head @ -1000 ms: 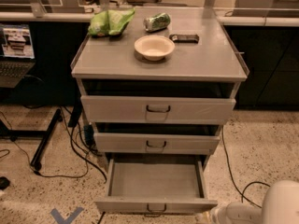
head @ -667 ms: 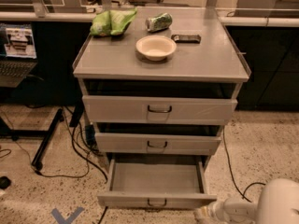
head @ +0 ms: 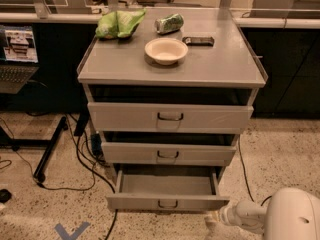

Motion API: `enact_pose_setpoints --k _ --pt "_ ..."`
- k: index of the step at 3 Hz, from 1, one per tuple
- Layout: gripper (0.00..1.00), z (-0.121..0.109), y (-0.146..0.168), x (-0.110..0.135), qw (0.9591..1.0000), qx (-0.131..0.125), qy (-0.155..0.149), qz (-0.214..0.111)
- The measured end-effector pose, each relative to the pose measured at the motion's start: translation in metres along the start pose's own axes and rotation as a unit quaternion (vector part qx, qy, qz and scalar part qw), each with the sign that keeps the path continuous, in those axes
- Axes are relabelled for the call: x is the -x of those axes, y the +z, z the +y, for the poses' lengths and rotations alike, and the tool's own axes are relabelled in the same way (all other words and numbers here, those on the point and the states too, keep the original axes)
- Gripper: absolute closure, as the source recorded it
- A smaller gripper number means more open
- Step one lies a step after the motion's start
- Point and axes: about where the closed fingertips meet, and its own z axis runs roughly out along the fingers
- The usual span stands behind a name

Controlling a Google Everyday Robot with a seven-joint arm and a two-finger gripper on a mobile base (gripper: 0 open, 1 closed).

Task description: Close bottom drawer

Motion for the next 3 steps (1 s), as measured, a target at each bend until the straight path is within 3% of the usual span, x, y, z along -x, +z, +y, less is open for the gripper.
enact_pose_setpoints --k 2,3 --pt "1.0 -0.016 0.03 0.053 0.9997 -0.007 -0.022 0.005" --pt "1.0 -0.016 0.03 0.053 0.9997 -0.007 -0.023 0.005"
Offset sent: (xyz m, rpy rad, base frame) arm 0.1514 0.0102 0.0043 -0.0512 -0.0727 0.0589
